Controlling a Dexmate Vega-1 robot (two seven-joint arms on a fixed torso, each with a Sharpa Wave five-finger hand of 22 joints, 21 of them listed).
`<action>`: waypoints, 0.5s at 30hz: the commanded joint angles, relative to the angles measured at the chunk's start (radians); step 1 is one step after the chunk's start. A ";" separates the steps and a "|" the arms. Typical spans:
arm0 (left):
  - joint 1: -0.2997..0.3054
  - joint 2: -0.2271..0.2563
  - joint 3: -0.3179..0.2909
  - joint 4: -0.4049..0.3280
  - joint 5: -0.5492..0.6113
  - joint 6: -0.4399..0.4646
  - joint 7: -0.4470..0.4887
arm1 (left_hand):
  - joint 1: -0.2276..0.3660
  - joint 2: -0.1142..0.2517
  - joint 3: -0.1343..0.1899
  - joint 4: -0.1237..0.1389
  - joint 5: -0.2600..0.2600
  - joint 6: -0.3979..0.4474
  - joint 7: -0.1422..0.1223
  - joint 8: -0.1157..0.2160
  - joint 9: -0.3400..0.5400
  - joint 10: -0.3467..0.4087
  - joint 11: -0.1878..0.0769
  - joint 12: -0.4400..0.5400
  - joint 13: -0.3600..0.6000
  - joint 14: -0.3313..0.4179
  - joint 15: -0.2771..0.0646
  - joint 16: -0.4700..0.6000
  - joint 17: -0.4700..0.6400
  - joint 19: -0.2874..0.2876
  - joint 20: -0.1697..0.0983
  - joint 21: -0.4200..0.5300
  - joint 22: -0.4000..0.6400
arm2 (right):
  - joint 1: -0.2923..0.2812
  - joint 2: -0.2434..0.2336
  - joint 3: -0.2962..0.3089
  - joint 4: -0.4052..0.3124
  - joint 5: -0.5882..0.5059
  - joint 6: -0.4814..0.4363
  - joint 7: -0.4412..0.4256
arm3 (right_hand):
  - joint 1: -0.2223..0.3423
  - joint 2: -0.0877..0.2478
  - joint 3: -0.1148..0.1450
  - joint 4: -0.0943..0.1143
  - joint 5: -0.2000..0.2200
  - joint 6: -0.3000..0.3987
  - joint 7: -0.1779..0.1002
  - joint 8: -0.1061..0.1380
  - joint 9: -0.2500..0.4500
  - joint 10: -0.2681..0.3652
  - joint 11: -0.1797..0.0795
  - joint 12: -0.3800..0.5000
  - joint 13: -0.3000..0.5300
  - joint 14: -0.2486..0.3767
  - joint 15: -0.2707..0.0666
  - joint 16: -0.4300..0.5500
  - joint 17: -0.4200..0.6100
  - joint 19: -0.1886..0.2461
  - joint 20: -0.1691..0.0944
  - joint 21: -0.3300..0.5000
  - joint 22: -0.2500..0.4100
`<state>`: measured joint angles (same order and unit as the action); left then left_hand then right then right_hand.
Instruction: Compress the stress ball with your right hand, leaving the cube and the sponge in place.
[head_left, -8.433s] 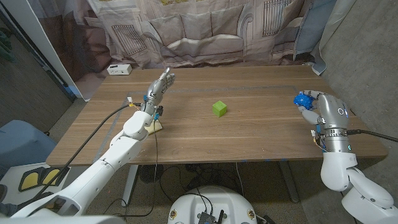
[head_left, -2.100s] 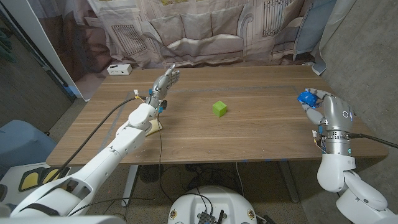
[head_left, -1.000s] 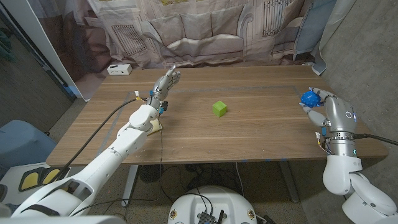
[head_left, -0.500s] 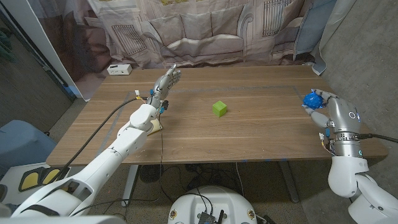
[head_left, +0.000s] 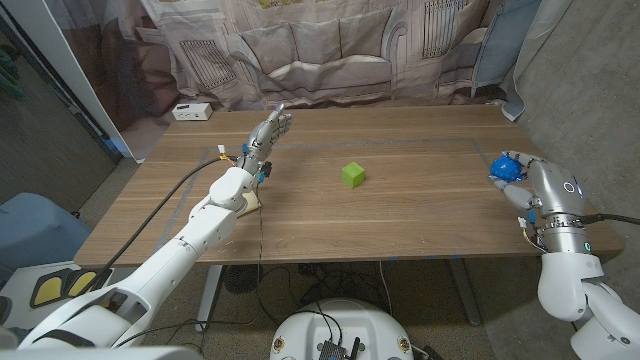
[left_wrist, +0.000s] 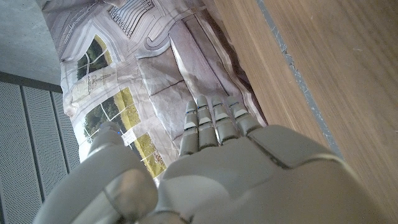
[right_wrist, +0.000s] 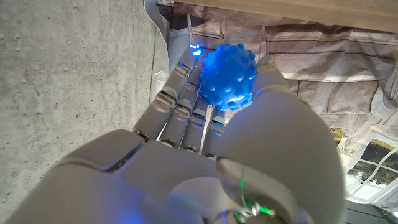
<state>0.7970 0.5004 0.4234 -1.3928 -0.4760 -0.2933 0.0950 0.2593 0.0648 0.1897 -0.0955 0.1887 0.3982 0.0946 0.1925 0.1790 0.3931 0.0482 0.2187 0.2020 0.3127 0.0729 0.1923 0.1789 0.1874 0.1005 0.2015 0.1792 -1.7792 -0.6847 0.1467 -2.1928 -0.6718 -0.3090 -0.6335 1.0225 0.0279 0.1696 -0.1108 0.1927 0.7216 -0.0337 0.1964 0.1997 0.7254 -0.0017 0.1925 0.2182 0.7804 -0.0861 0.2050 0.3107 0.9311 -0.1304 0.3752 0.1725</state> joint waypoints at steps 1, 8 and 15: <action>0.002 -0.003 0.003 -0.002 0.003 0.002 0.006 | 0.001 0.004 0.000 -0.004 -0.004 0.010 0.000 0.000 0.005 0.003 0.003 -0.002 0.004 0.003 -0.002 -0.002 0.002 0.000 0.002 -0.002 0.001 | -0.027 -0.003 0.026 -0.031 -0.010 -0.039 0.104 | 0.001 0.007 0.008 -0.001 0.005 0.009 -0.002 0.004 0.002 0.009 0.006 0.006 0.002 0.011 -0.063 0.009 -0.001 0.010 -0.004 -0.006 0.001; 0.007 -0.006 0.002 -0.004 0.005 0.000 0.013 | 0.001 0.004 0.000 -0.005 -0.004 0.011 0.000 0.000 0.005 0.003 0.003 -0.002 0.004 0.004 -0.002 -0.001 0.002 0.000 0.002 -0.002 0.001 | -0.014 -0.011 0.010 -0.014 -0.004 -0.037 0.134 | -0.001 0.011 0.013 -0.002 0.006 0.008 -0.001 0.005 0.002 0.011 0.000 0.007 0.001 0.017 -0.062 0.012 -0.003 0.013 -0.004 -0.009 0.001; 0.012 -0.007 -0.002 -0.005 0.005 -0.006 0.021 | 0.001 0.004 0.000 -0.005 -0.004 0.010 0.001 0.000 0.005 0.004 0.003 -0.001 0.004 0.004 -0.002 -0.001 0.002 0.000 0.001 -0.002 0.001 | -0.005 -0.022 0.005 -0.004 0.019 -0.043 0.168 | 0.005 0.019 0.020 -0.007 0.007 0.012 0.004 0.006 0.002 0.013 0.009 0.009 0.001 0.018 -0.061 0.013 -0.005 0.021 -0.005 -0.010 0.001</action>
<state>0.8026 0.4963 0.4249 -1.3952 -0.4732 -0.2920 0.1036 0.2594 0.0647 0.1897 -0.0954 0.1887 0.3982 0.0946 0.1925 0.1790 0.3930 0.0483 0.2187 0.2020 0.3127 0.0730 0.1923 0.1789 0.1874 0.1005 0.2015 0.1792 -1.7943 -0.6933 0.1608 -2.2107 -0.6751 -0.3434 -0.5168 1.0185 0.0320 0.1775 -0.1173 0.1926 0.7216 -0.0337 0.1965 0.1996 0.7325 0.0055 0.1965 0.2182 0.7897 -0.0875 0.2109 0.3055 0.9400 -0.1356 0.3659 0.1725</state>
